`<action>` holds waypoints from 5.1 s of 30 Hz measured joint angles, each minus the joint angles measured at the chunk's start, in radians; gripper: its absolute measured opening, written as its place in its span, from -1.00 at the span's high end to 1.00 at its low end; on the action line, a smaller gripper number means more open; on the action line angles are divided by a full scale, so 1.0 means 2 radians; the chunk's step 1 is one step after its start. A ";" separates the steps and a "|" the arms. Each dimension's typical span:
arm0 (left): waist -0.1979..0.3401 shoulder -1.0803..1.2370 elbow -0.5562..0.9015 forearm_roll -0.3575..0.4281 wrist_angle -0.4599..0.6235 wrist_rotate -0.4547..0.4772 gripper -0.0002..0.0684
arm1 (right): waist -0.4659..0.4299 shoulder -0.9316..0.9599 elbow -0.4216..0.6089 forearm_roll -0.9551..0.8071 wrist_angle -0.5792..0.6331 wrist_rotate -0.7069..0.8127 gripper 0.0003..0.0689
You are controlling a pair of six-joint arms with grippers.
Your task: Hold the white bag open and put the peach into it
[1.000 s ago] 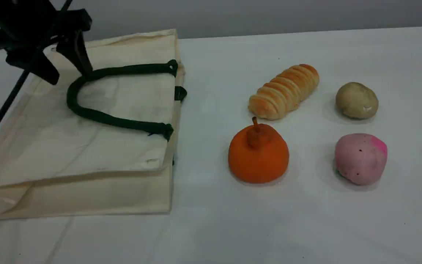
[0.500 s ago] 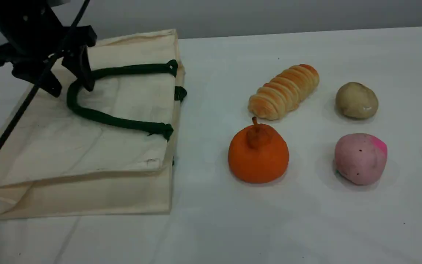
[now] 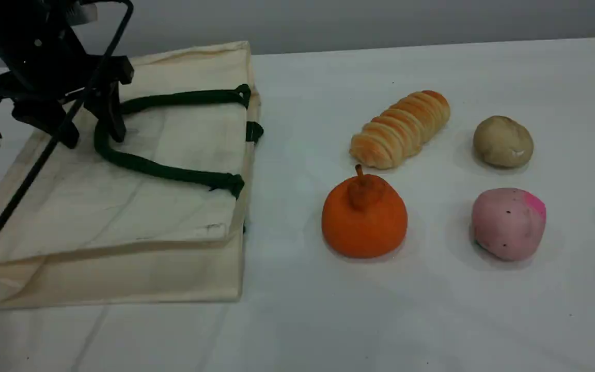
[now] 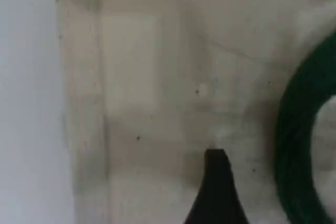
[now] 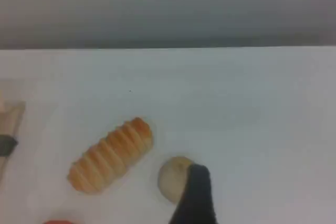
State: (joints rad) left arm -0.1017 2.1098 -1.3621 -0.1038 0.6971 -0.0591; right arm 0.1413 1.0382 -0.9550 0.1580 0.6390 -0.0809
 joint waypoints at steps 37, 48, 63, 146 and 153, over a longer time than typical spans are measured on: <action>0.000 0.016 -0.099 0.000 0.129 0.103 0.69 | 0.000 0.000 0.000 0.000 0.000 0.000 -0.65; 0.000 0.012 -0.275 -0.115 0.264 0.239 0.69 | 0.000 0.000 0.000 -0.001 -0.005 0.000 -0.65; -0.002 -0.012 -0.297 -0.169 0.264 0.259 0.70 | -0.001 0.012 0.000 -0.003 -0.016 0.000 -0.65; -0.100 -0.259 -0.167 -0.083 0.262 0.204 0.70 | 0.000 0.438 0.000 0.228 0.073 -0.175 -0.65; -0.100 -0.259 -0.167 -0.083 0.262 0.204 0.70 | 0.019 0.466 0.000 0.248 0.043 -0.192 -0.65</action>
State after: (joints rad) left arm -0.3010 1.5925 -1.6962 -0.2706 1.2216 0.3498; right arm 0.1793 1.9711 -0.9550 0.6543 0.7258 -0.4658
